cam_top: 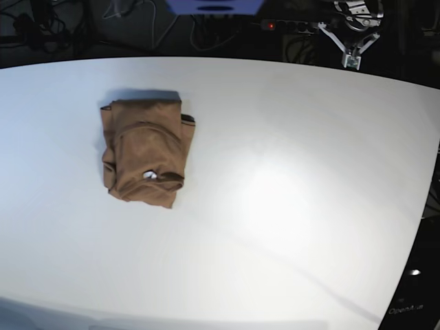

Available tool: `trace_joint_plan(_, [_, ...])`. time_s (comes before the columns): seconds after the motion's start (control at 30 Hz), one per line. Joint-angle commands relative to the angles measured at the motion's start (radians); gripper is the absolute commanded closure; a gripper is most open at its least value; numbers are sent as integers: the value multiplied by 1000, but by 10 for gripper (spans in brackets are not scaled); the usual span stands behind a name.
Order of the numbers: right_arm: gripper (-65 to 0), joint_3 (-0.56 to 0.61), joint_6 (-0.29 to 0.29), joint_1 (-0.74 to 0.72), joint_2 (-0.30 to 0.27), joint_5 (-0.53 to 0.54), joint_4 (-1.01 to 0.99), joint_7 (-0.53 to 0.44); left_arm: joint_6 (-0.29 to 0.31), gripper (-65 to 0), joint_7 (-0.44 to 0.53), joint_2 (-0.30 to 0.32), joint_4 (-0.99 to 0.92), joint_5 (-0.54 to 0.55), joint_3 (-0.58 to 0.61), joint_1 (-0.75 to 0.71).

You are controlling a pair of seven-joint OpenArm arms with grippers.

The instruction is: Fold the T-shirt properly

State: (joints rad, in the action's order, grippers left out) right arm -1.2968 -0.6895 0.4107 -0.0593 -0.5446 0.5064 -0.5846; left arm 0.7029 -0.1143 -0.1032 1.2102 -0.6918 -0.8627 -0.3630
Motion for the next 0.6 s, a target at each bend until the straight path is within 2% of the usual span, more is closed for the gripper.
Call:
trace_joint_plan(0.0, [-1, -5, -9, 7, -30, 4, -45, -45, -5, -41, 24, 4, -13, -21, -3, -9])
trace_joint_plan(0.1, [-1, 1, -9, 6, -87, 2, -179, -111, -5, -41, 107, -2, -59, -78, -5, -8])
trace_joint_plan(0.27, [-1, 3, -9, 9, -93, -6, -193, -134, -5, -41, 135, -3, -65, -88, -46, -5])
trace_joint_plan(0.43, [-1, 0, -9, 1, -95, -104, -202, -131, -5, -41, 140, 4, -123, -88, -48, -1])
trace_joint_plan(0.53, [-3, 1, -9, -31, -98, -170, -262, -130, -5, -41, 192, 40, -223, -91, -48, 23])
trace_joint_plan(0.57, [-3, 1, -9, -40, -119, -208, -291, -125, -5, -41, 216, 50, -280, -96, -48, 29])
